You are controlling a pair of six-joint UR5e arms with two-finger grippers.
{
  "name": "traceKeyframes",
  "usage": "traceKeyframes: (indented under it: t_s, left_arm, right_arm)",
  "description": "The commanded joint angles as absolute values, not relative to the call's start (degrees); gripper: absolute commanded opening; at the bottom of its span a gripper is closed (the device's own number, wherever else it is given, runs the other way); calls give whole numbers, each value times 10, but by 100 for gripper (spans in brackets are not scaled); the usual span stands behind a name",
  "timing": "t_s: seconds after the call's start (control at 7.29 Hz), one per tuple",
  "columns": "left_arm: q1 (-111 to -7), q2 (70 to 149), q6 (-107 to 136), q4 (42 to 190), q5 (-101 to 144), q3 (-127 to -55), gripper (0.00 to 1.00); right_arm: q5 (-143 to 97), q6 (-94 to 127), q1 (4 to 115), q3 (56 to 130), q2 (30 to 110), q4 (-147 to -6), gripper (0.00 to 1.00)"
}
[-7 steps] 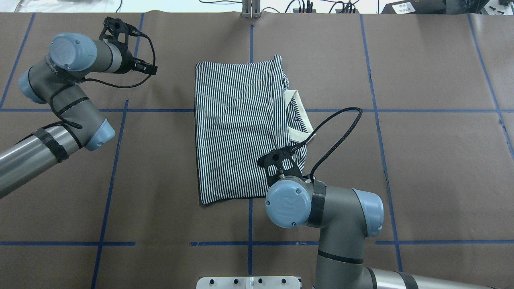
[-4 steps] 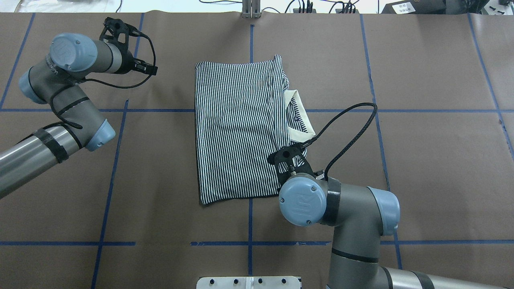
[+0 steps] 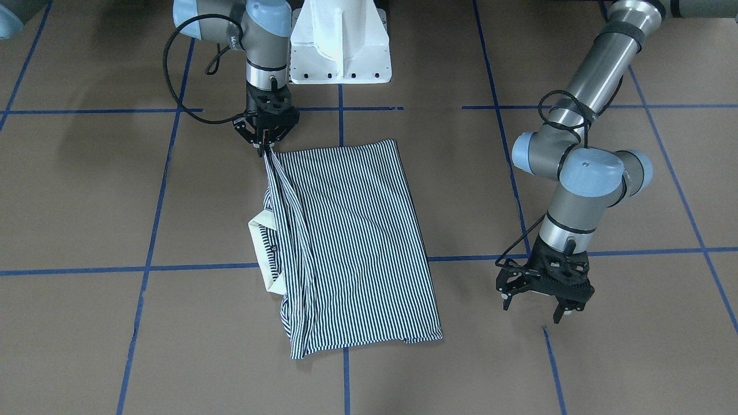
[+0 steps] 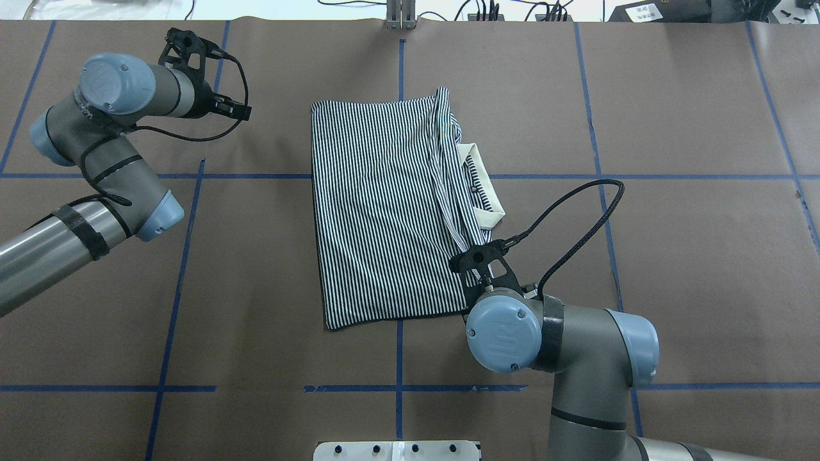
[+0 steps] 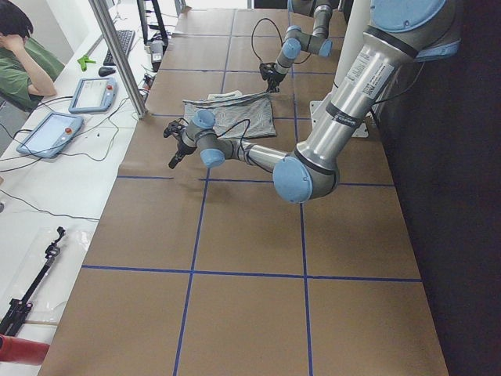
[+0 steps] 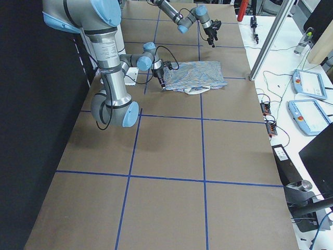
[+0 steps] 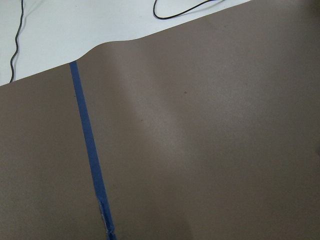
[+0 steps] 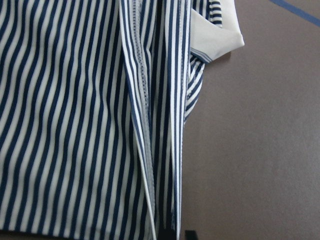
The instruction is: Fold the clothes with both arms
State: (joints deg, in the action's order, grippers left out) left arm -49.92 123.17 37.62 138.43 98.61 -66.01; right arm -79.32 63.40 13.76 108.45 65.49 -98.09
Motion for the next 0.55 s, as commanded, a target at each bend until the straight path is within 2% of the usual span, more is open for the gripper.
traceKeyframes:
  t_s: [0.0,0.41]
  left_arm:
    - [-499,1231,376,1384,986,-660,100]
    - [-499,1231,376,1384,986,-660,100]
  right_arm:
    - [-794,657,134,1113,665,-981,100]
    - [-799,644,163,1117,641,-976,100]
